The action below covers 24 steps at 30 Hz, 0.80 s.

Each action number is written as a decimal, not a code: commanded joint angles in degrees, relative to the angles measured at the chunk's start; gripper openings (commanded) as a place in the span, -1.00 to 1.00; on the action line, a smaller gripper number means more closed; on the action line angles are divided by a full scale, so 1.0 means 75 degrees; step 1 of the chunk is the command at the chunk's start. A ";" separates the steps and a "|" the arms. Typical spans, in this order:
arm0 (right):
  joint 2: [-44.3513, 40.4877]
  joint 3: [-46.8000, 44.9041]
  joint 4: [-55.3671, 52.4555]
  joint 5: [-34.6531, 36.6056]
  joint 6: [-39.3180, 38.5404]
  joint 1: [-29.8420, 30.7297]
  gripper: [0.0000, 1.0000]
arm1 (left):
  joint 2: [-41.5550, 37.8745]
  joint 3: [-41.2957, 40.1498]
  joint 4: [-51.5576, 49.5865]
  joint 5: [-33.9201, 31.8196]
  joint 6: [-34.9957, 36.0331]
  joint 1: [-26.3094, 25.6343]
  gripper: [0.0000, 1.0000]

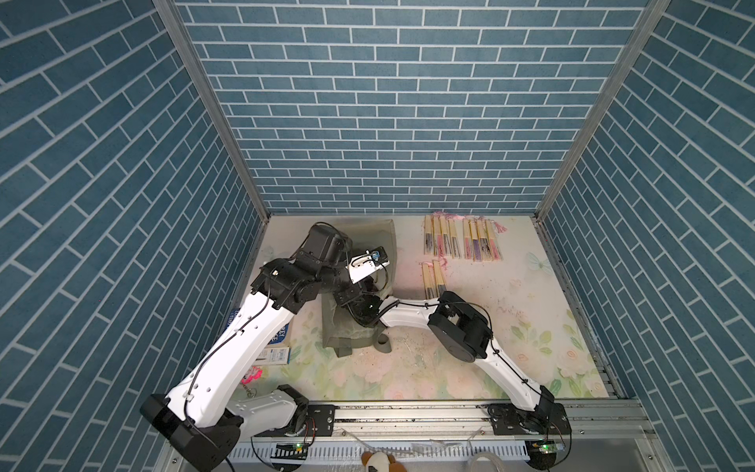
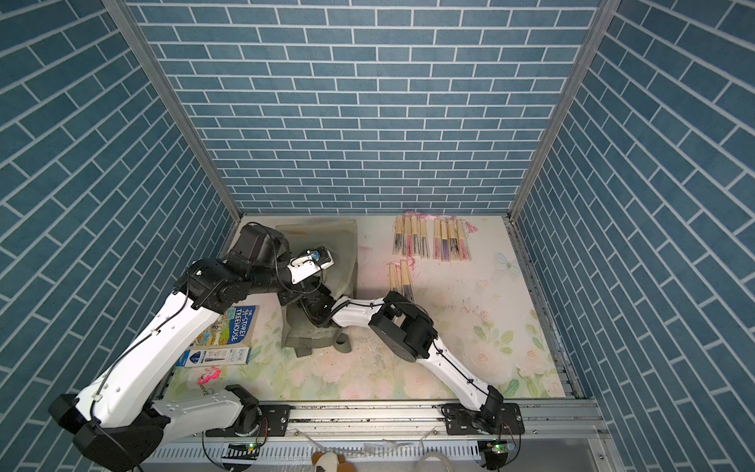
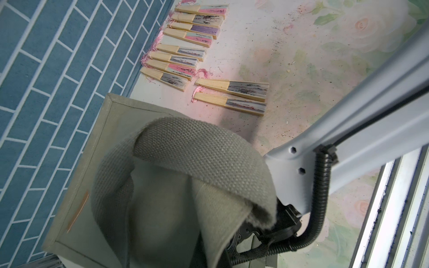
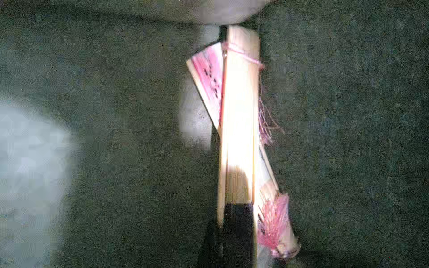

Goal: Take out the folding fans from the tote bags
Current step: Pick up the folding fan from the canvas bag.

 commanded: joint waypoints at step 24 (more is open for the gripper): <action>-0.2861 -0.2384 -0.0250 -0.2315 0.4567 -0.0255 -1.00 | -0.0536 -0.1157 0.1436 0.0414 -0.0383 -0.0241 -1.00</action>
